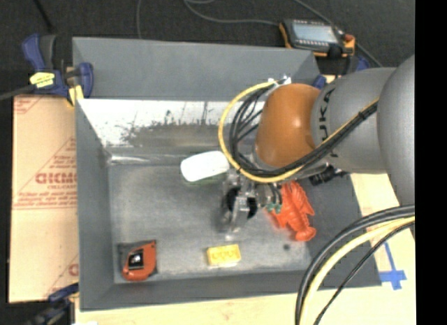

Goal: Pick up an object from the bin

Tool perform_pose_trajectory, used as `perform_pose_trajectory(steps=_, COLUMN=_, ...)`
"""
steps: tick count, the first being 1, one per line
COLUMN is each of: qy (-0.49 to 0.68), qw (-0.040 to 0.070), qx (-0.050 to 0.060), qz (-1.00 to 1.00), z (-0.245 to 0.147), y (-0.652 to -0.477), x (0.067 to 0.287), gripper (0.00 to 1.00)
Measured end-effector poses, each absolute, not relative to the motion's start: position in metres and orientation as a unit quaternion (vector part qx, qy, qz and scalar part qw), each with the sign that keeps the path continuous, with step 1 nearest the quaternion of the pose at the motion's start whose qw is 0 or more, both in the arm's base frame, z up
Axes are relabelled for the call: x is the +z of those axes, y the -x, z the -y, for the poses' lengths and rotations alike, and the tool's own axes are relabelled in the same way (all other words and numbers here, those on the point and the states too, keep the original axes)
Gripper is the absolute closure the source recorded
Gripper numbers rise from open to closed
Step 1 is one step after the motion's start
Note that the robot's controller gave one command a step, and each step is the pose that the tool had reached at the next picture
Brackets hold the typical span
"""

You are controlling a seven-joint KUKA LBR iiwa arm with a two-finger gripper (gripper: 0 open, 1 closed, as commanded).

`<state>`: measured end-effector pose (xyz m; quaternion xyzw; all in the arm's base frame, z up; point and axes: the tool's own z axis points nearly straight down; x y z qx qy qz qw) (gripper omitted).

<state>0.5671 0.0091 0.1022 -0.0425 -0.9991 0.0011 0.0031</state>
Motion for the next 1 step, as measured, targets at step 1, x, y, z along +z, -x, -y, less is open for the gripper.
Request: perform_pose_trajectory(steps=1, qy=0.03, qw=-0.002, qx=-0.003, qz=1.0, z=-0.0189, y=-0.569, x=0.1369, gripper=1.0)
